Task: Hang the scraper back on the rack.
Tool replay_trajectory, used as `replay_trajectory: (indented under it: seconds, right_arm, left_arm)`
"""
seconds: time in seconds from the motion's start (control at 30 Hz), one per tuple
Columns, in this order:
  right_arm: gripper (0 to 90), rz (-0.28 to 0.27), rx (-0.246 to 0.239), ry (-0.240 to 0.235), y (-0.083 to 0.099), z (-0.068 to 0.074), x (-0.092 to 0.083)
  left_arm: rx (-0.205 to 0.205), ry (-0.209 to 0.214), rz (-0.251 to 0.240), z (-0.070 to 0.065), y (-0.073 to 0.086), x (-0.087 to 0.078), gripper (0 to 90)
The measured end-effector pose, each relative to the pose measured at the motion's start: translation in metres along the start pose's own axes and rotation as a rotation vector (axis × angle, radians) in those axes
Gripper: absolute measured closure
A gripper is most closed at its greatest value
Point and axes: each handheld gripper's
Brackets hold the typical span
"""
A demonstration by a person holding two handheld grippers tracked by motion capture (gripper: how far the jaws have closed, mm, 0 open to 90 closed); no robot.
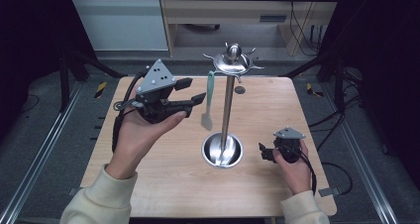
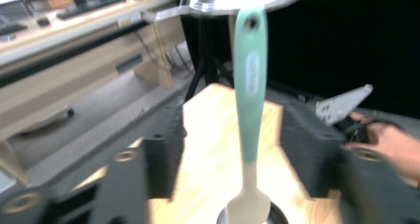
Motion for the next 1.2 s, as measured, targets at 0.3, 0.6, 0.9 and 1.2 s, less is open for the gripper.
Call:
replay_trajectory:
  seconds: [0.3, 0.6, 0.9, 1.2]
  right_arm:
    - [13.2, -0.002, -0.001, 0.006, 0.001, -0.001, -0.001]
    - [13.1, -0.006, -0.003, 0.01, 0.0, 0.0, -0.003]
    - [13.4, -0.011, -0.006, 0.014, 0.0, 0.001, -0.004]
    - [13.0, -0.006, 0.001, 0.016, 0.0, 0.0, -0.002]
  left_arm:
    - [0.026, 0.002, 0.023, -0.004, 0.025, -0.009, 5.9]
    - [0.024, -0.031, 0.035, -0.003, 0.057, -0.023, 1.6]
    - [0.052, -0.053, 0.106, -0.006, 0.093, -0.026, 1.6]
    - [0.032, -0.063, 0.158, -0.008, 0.13, -0.019, 2.1]
Point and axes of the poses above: each handheld gripper's, and its own axes: x roughly forward along the jaws, y roughly out of its underside, z roughly to its left, and after that the axes turned 11 degrees about y, right-handed
